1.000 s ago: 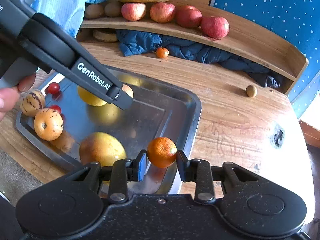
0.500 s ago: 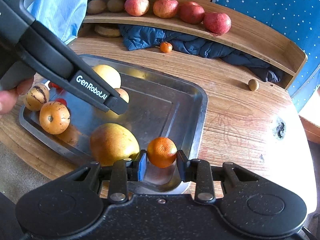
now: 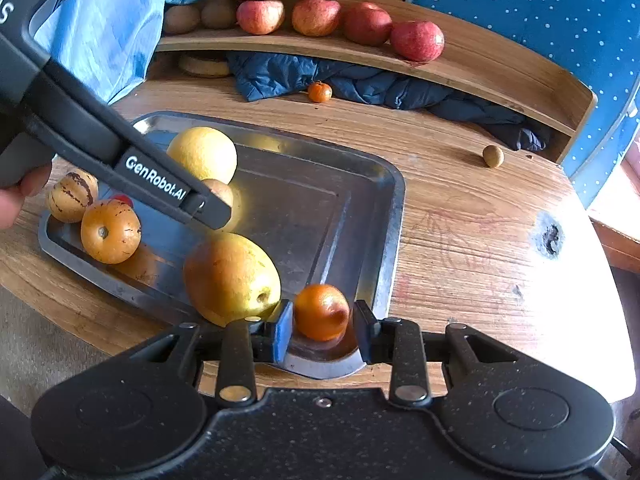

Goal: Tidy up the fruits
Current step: 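Open left tool over the tray while right tool releases the tangerine there, then withdraw both open tools from the tray toward the remaining loose fruits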

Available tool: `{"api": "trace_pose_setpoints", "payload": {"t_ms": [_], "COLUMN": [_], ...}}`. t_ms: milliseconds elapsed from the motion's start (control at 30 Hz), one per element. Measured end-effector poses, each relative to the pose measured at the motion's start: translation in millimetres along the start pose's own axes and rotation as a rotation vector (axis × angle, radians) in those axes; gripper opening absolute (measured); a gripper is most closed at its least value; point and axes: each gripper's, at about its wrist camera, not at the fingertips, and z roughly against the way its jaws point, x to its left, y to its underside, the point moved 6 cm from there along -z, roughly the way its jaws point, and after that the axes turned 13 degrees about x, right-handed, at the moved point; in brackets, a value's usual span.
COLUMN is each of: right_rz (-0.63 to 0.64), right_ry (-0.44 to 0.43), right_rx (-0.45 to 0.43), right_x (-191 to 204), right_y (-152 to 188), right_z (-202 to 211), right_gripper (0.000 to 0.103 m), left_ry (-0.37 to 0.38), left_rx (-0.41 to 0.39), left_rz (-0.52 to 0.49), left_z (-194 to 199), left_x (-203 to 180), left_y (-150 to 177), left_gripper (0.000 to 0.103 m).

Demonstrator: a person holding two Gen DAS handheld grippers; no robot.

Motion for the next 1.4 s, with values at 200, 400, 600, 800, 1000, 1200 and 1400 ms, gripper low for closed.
{"api": "trace_pose_setpoints", "payload": {"t_ms": [200,400,600,800,1000,1200,1400], "right_rz": [-0.024,-0.05,-0.088,-0.098,-0.067,-0.037,-0.041], "right_ry": [0.006,0.013,0.005,-0.012,-0.01,0.026,0.073], "right_rx": [-0.014,-0.032,-0.052,-0.068,-0.05,0.024,0.091], "right_x": [0,-2,-2,3,9,11,4], "right_y": [8,14,20,24,28,35,35], "right_z": [6,17,30,40,48,44,36], "right_gripper": [0.039,0.052,0.075,0.093,0.101,0.101,0.101], "left_ry": [-0.007,-0.011,0.011,-0.007,-0.055,-0.13,-0.211], "left_rx": [-0.001,-0.019,-0.035,-0.074,-0.087,-0.051,0.034], "left_rz": [0.001,0.0,0.019,-0.03,-0.102,-0.126,-0.083], "left_z": [2,9,23,42,59,58,44], "left_x": [-1,0,3,4,11,29,53], "left_y": [6,11,20,32,51,81,110], "left_gripper": [0.028,0.04,0.059,0.088,0.097,0.102,0.102]}}
